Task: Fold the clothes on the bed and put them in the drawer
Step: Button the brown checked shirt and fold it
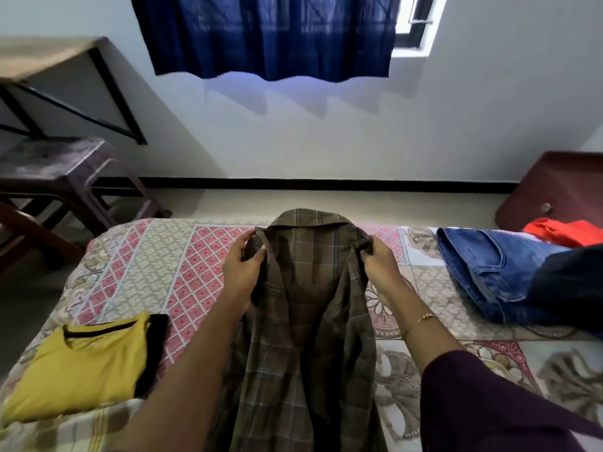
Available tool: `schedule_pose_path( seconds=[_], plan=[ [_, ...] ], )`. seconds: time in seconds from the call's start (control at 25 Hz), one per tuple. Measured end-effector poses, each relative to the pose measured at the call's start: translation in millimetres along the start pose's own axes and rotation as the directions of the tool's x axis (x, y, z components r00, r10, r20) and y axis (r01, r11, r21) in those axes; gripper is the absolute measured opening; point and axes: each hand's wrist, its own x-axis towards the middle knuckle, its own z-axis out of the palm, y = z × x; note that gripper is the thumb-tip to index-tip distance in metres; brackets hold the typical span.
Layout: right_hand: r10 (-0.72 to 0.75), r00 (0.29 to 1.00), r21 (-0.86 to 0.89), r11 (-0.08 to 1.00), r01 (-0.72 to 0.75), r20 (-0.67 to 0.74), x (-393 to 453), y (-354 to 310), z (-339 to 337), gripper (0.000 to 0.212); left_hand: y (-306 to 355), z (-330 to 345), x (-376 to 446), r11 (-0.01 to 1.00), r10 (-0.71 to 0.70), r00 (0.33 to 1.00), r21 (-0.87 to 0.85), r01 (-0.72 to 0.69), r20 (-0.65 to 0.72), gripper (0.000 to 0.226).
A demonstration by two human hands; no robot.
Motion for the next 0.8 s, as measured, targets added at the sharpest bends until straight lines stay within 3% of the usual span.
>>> schedule_pose_path(
  seconds=[0.08, 0.2, 0.4, 0.64, 0.8],
  plan=[
    [-0.027, 0.997, -0.012, 1.000, 0.026, -0.072, 26, 7, 11, 0.018, -11, 12, 32, 0.999, -0.019, 0.997, 0.030, 0.022, -0.076, 0.033],
    [-0.020, 0.989, -0.123, 0.992, 0.002, -0.149, 75, 26, 34, 0.017, -41, 25, 92, 0.950, 0.062, 0.979, 0.312, 0.002, -0.195, 0.025],
    [-0.058, 0.982, -0.275, 0.961, 0.007, -0.179, 134, 66, 76, 0.021, -92, 43, 150, 0.737, 0.262, 0.955, 0.668, -0.103, -0.141, 0.024],
    [-0.113, 0.967, -0.503, 0.864, -0.018, -0.228, 172, 122, 103, 0.008, -160, 55, 190, 0.668, 0.150, 0.976, 0.744, 0.017, -0.158, 0.028],
    [-0.048, 0.988, -0.556, 0.830, -0.043, -0.148, 176, 127, 103, 0.015, -171, 55, 191, 0.732, 0.092, 0.989, 0.682, 0.015, -0.120, 0.028]
  ],
)
